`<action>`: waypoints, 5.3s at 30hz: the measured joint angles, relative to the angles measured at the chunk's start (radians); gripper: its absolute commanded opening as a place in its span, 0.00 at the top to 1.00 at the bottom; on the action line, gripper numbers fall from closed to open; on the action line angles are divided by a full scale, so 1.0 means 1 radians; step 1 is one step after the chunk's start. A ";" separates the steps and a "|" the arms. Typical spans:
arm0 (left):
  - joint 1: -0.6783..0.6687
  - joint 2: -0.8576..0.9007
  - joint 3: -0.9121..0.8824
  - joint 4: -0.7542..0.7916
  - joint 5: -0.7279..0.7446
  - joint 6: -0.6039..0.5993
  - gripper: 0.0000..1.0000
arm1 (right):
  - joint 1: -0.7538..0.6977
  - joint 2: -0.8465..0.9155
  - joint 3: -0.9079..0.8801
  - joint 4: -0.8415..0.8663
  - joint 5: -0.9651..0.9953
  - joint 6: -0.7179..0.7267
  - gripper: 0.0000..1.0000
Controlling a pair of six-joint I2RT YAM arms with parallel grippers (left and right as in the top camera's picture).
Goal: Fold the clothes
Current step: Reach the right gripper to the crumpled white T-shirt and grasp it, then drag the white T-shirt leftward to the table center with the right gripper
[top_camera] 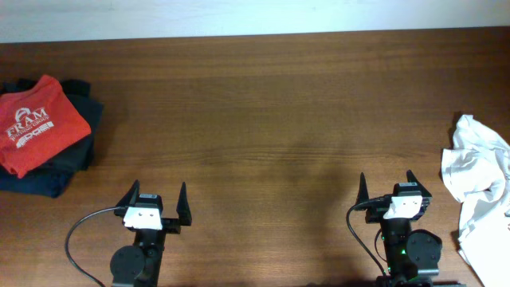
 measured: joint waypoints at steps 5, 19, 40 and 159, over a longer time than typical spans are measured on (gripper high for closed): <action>0.000 0.000 0.000 0.000 0.000 0.000 0.01 | 0.000 0.000 0.000 0.000 0.000 0.000 0.01; 0.000 0.000 0.000 0.000 0.000 0.000 0.01 | 0.000 0.000 0.000 0.000 0.000 0.000 0.01; 0.000 0.000 0.000 0.000 0.000 0.000 0.01 | 0.000 0.000 0.000 0.000 0.000 -0.001 0.01; 0.000 1.020 0.729 -0.295 0.045 0.004 0.01 | 0.368 1.840 1.559 -0.555 -0.315 0.200 0.02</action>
